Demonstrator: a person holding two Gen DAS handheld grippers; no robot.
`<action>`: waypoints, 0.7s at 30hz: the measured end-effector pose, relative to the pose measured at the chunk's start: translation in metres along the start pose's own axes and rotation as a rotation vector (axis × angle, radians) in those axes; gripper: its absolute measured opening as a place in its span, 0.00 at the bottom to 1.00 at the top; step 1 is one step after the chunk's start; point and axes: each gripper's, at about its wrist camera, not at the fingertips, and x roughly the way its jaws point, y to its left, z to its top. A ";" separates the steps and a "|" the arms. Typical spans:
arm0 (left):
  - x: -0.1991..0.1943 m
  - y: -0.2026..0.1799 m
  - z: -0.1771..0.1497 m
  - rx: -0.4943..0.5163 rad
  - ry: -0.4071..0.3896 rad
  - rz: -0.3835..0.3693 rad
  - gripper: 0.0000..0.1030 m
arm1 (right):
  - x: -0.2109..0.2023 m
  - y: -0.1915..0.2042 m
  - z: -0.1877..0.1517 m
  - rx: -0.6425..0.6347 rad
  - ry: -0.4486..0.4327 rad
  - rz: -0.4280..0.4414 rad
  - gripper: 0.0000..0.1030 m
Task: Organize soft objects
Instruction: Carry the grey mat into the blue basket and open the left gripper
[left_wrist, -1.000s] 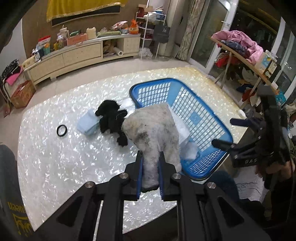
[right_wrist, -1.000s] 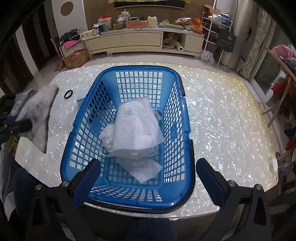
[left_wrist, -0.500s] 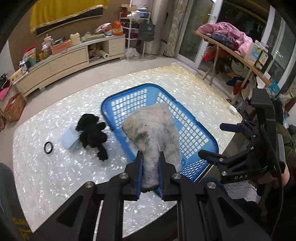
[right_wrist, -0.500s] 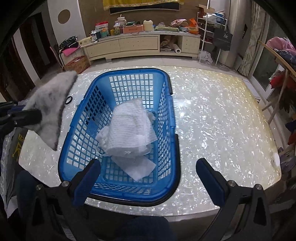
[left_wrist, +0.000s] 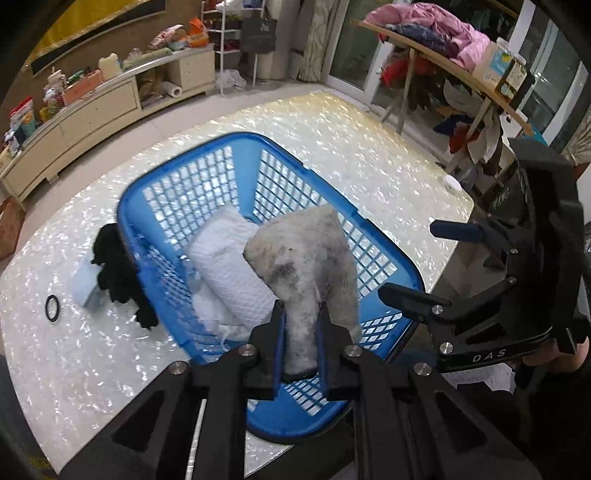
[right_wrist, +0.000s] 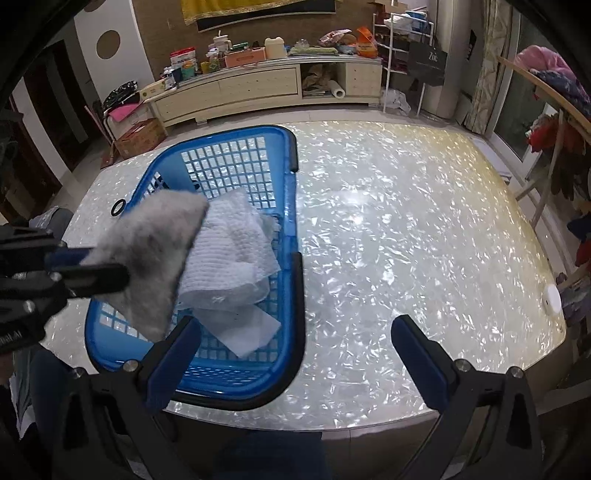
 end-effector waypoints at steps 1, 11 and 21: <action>0.003 -0.001 0.000 0.002 0.005 -0.001 0.12 | 0.001 -0.002 -0.001 0.006 0.002 0.000 1.00; 0.041 -0.004 0.003 0.008 0.077 -0.005 0.13 | 0.011 -0.010 -0.002 0.035 0.023 0.006 1.00; 0.063 -0.002 0.003 0.011 0.118 -0.002 0.13 | 0.018 -0.012 -0.003 0.044 0.038 0.015 1.00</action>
